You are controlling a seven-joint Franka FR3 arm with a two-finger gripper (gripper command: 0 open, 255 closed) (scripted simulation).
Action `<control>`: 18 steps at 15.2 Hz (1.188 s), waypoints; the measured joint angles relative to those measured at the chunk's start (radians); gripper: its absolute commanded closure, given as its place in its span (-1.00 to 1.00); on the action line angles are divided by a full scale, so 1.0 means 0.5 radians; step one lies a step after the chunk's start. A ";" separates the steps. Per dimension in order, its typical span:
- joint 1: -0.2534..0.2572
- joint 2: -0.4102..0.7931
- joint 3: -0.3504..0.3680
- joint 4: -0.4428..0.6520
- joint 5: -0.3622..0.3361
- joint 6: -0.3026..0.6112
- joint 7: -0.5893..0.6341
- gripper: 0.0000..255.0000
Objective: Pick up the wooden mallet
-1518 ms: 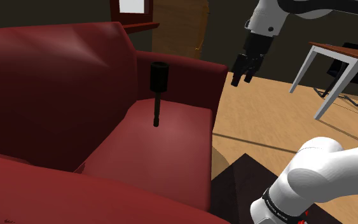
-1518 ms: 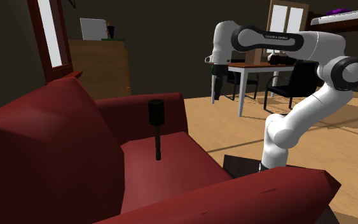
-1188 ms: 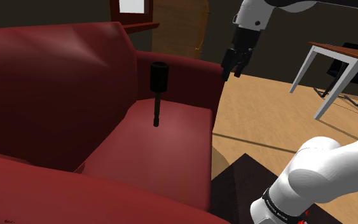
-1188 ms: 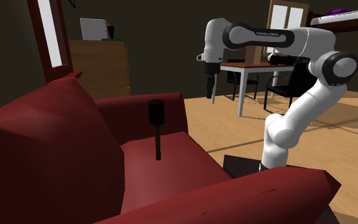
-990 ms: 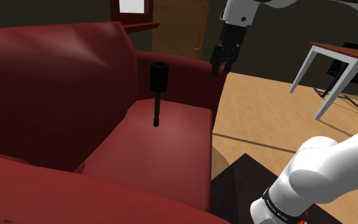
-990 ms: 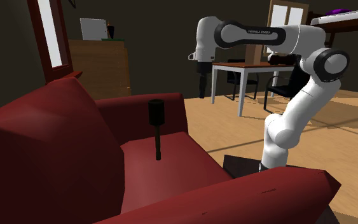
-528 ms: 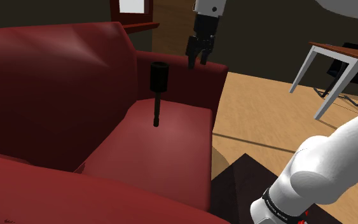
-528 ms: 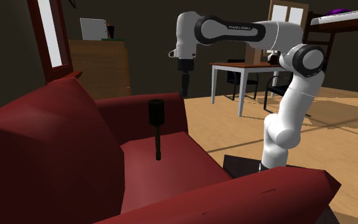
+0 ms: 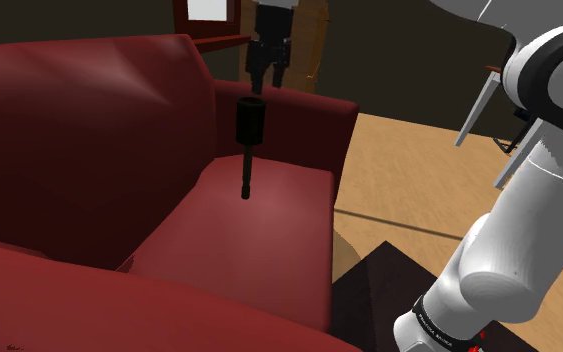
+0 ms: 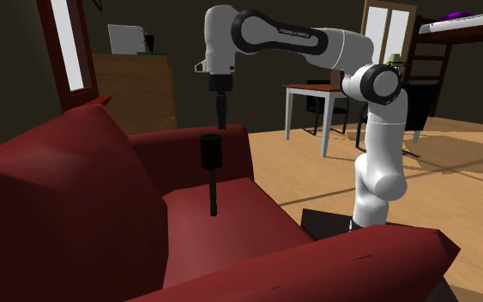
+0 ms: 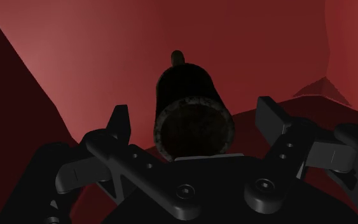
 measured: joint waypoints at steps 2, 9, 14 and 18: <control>0.009 0.027 0.009 -0.005 -0.006 0.028 -0.003 -1.00; 0.005 -0.019 0.005 -0.229 0.002 0.208 -0.014 1.00; 0.005 -0.030 0.006 -0.246 0.003 0.220 -0.014 1.00; 0.005 -0.032 0.005 -0.248 0.004 0.220 -0.014 1.00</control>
